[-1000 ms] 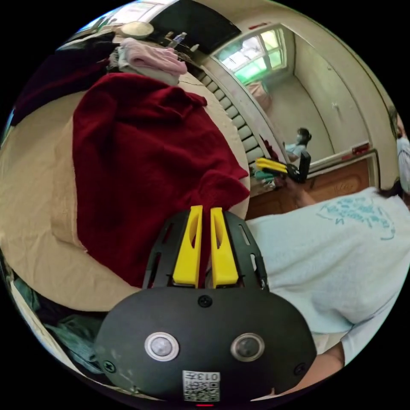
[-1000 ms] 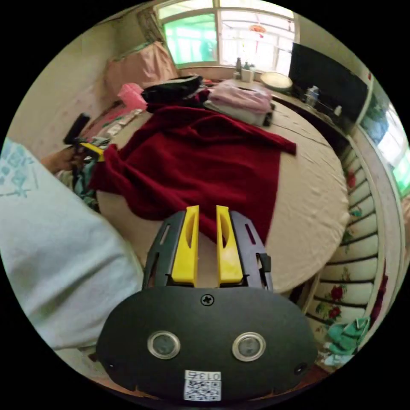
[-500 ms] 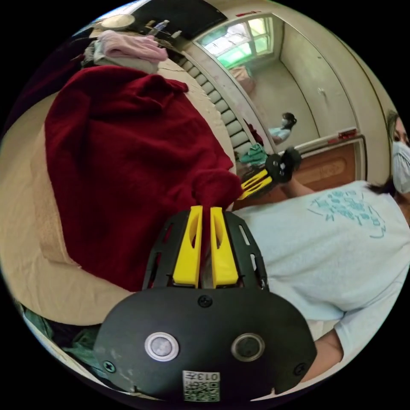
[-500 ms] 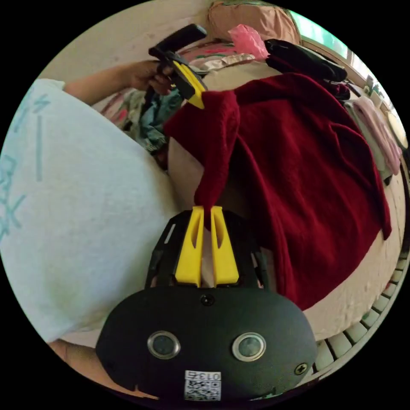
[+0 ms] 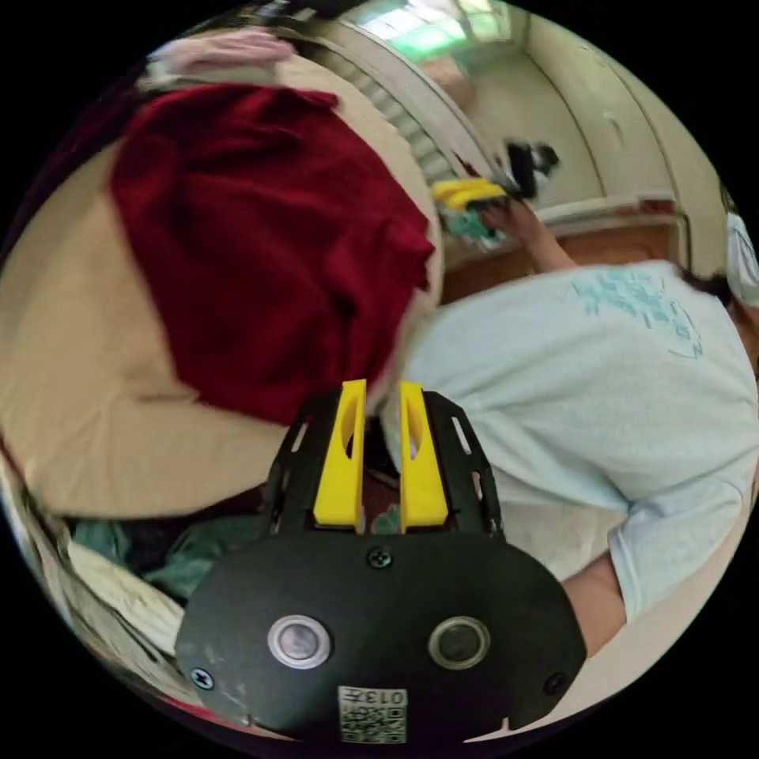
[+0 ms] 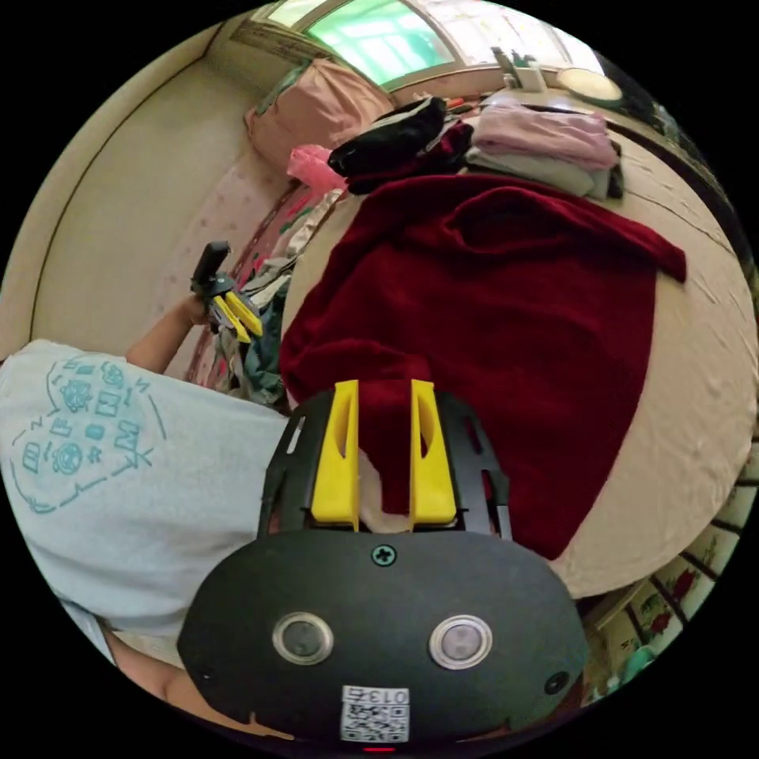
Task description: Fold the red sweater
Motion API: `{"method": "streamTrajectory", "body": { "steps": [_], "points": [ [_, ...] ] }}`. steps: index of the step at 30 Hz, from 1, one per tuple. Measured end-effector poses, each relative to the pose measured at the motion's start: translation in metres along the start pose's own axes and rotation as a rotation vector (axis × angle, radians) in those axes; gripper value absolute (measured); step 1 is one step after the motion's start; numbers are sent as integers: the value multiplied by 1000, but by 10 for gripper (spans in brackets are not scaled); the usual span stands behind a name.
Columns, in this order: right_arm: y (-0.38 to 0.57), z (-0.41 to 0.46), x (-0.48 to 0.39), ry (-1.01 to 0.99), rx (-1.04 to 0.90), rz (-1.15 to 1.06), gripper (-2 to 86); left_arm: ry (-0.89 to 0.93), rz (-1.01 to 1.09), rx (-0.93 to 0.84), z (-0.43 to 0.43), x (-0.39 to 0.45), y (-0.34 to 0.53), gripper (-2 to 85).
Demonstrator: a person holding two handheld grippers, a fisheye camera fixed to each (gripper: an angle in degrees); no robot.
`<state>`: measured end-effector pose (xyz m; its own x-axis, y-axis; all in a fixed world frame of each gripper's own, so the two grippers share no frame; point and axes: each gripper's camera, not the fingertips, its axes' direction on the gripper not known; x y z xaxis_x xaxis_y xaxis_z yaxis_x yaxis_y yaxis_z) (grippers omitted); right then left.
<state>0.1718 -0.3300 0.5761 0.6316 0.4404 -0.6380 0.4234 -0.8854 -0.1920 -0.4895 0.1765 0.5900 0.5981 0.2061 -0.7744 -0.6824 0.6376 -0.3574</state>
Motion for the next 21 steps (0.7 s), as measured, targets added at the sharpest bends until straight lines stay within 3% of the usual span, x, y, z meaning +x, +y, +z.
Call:
{"method": "streamTrajectory", "body": {
  "steps": [2, 4, 6, 10, 13, 18, 21],
  "points": [
    [13, -18, 39, 131, 71, 140, 98, -151, -265, 293, -47, -41, 23, 85],
    [29, -23, 79, 317, 77, 283, 103, -246, -442, 444, -59, -66, 37, 110],
    [55, -15, 111, 461, 26, 384, 112, -316, -529, 400, -48, -81, 32, 142],
    [99, -4, 124, 510, 2, 478, 125, -376, -533, 257, -7, -83, 5, 185],
    [127, 6, 129, 507, 2, 543, 129, -405, -597, 282, -1, -81, 6, 183],
    [144, 33, 140, 474, -6, 586, 116, -428, -704, 333, 2, -75, 19, 147],
    [140, 47, 136, 515, -38, 569, 87, -514, -682, 294, 7, -68, 9, 74]
  ]
}}
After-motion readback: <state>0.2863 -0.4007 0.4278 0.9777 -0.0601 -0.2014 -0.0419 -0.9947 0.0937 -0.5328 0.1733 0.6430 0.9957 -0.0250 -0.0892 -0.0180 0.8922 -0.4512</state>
